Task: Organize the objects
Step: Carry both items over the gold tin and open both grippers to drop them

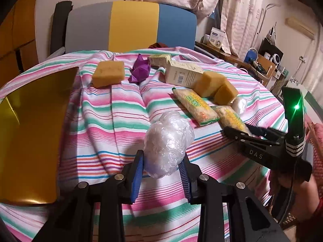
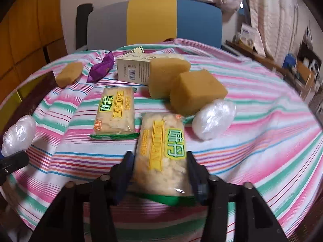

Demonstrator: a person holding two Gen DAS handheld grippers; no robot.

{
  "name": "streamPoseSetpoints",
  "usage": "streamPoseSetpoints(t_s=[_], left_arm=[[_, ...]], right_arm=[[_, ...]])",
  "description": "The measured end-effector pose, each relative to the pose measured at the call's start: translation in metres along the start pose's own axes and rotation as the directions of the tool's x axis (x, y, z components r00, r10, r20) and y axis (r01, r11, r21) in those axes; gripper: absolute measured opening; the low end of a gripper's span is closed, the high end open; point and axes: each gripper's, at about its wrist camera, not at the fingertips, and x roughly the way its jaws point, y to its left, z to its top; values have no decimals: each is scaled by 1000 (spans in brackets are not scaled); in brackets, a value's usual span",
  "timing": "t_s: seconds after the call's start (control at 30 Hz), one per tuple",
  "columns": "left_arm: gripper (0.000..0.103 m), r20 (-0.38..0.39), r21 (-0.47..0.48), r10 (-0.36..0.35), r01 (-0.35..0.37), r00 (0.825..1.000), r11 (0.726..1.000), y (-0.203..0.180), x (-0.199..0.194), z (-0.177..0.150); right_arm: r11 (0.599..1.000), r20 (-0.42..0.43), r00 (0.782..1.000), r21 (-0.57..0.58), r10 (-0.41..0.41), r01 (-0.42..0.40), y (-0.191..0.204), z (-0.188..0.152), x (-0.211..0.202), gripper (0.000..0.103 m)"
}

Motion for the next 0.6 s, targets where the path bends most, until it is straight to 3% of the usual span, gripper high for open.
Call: streamPoseSetpoints(t_s=[0.2,0.33,0.6], left_arm=[[34,25,-10,-1,1,1000,1000,9,-15,-2],[34,39,-32,-4,6,999,999,18,-27,-2],[34,90,-94,17,-9,996,996,48,-59,0]], right_arm=[[985,9,998,161,68,-69,-7,-7,-11,48],[954,51,987,252,152,-160,-4,-12,-28,48],[938,113,962,217,250,-270,29,-1,-56,48]])
